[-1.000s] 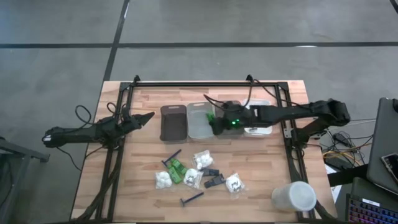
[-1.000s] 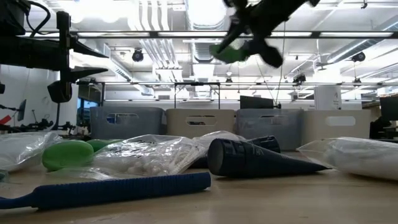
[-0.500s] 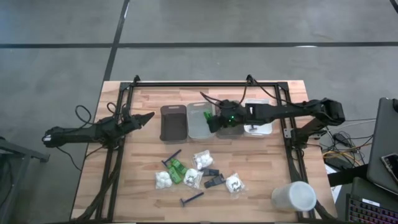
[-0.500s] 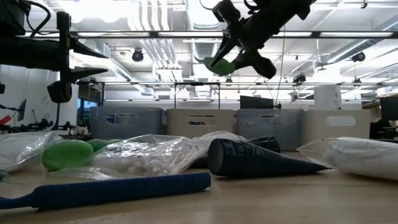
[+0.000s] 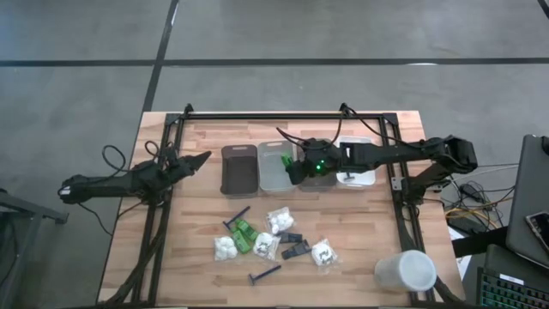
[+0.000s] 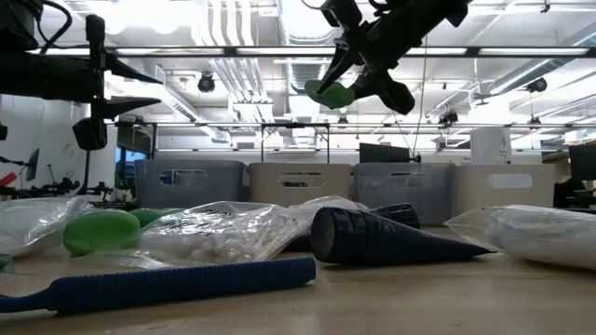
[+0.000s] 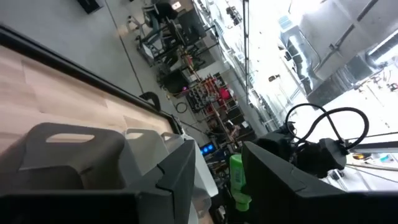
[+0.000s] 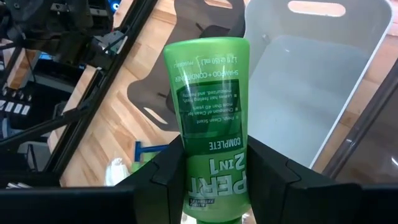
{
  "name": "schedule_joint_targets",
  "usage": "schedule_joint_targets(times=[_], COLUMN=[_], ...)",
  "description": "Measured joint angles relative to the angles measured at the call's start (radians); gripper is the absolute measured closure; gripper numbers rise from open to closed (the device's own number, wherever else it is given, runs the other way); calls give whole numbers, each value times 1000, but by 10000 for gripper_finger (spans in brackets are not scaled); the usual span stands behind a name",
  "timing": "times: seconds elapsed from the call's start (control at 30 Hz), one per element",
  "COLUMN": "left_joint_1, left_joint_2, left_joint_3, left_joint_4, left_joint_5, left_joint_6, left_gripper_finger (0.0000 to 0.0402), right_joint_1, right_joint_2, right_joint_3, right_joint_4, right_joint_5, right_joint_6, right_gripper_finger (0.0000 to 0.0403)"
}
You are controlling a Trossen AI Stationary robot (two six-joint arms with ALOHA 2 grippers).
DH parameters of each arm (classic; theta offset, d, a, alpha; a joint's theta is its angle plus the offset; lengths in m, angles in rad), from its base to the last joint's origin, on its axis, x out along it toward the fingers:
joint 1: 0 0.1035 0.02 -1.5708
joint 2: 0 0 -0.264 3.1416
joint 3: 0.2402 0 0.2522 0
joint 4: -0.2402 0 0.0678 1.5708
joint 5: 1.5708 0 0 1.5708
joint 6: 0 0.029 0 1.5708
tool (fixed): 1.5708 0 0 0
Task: Pick & Place Travel size toiletries
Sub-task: Put the right shampoo into the left black bin
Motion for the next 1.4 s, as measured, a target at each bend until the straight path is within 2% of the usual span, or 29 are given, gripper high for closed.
schedule_joint_targets(times=[0.2, 0.27, 0.4, 0.57, 0.7, 0.83, 0.93, 1.13, 1.3, 1.4], left_joint_1=[0, 1, 5, 4, 5, 5, 5, 7, 17, 38], left_joint_2=[6, 6, 14, 57, 122, 222, 321, 560, 751, 831], left_joint_3=[0, 0, 0, 13, 31, 86, 157, 321, 455, 525], left_joint_4=[-18, -34, 71, 163, 175, 230, 234, 184, 172, 181], left_joint_5=[-1, -32, -78, 55, 62, 159, 211, 151, 150, 192], left_joint_6=[-32, -49, -168, -104, -124, -128, -66, 134, 163, 180], left_gripper_finger=[264, 264, 264, 264, 264, 264, 264, 256, 196, 149], right_joint_1=[0, 0, 0, 2, 2, 2, 3, 9, 22, 28], right_joint_2=[0, 0, 0, 0, 0, 0, 0, 0, 0, 0], right_joint_3=[0, 0, 0, 0, 0, 0, 0, 0, 0, 0], right_joint_4=[0, 0, 0, -1, -13, -43, -64, -71, -82, -84], right_joint_5=[-2, -4, -13, -42, -42, -42, -42, -60, -65, -65], right_joint_6=[-2, -4, -5, -20, -23, -30, -30, -34, -34, -34], right_gripper_finger=[278, 280, 277, 271, 276, 278, 272, 273, 276, 270])
